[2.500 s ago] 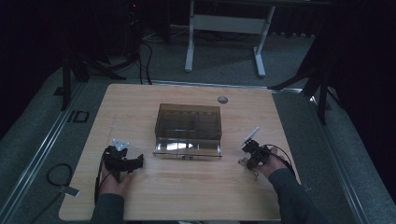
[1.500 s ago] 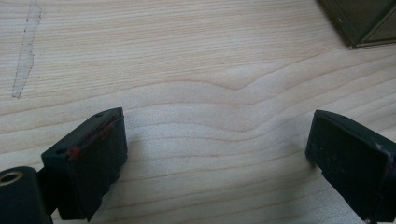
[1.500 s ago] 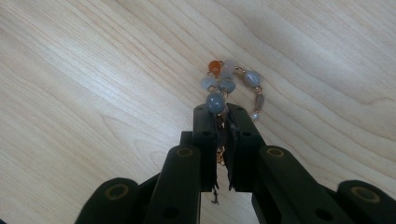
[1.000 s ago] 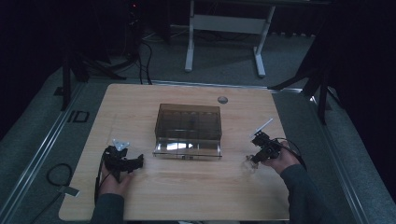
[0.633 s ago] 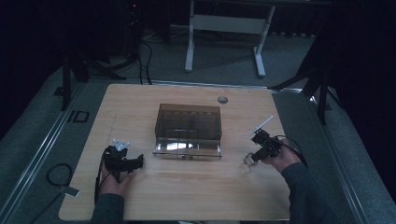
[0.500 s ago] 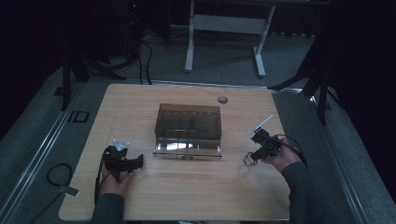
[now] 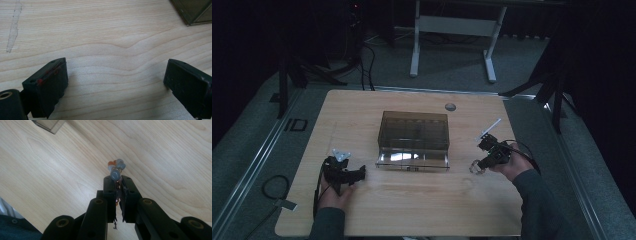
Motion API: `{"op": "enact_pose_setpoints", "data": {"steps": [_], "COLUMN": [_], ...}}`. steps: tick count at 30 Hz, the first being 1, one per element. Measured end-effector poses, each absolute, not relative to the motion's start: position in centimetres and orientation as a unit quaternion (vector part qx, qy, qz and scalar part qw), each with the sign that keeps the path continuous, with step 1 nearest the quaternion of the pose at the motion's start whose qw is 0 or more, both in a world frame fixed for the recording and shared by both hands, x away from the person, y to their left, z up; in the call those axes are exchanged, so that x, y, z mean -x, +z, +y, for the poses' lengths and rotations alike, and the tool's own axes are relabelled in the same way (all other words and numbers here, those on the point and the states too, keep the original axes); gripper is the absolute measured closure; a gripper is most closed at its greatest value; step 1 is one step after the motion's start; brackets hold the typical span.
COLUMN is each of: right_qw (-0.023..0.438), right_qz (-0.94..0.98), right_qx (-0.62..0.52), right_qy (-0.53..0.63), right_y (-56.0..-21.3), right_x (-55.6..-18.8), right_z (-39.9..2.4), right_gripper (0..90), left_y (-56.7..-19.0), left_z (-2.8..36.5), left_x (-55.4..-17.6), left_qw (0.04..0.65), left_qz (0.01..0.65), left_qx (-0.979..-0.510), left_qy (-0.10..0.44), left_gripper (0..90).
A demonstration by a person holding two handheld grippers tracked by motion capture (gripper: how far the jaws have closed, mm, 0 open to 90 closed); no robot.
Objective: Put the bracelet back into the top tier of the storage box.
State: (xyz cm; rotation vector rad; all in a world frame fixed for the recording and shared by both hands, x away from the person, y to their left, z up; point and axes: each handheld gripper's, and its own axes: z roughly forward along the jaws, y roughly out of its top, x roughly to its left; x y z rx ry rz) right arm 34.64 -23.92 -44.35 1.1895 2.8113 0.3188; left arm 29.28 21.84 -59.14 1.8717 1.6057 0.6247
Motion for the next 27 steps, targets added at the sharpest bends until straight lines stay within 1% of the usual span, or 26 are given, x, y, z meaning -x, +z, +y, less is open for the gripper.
{"op": "enact_pose_setpoints", "data": {"steps": [27], "right_qw": [0.046], "right_qz": [0.928], "right_qx": [-0.354], "right_qy": [0.108], "right_y": [-41.3], "right_x": [-34.4], "right_z": [-22.6], "right_gripper": [83.6], "left_y": [-59.1], "left_z": [21.8], "left_x": [-29.3], "left_qw": [0.295], "left_qz": [0.604], "left_qx": [-0.702], "left_qy": [0.234], "left_gripper": [5.6]}}
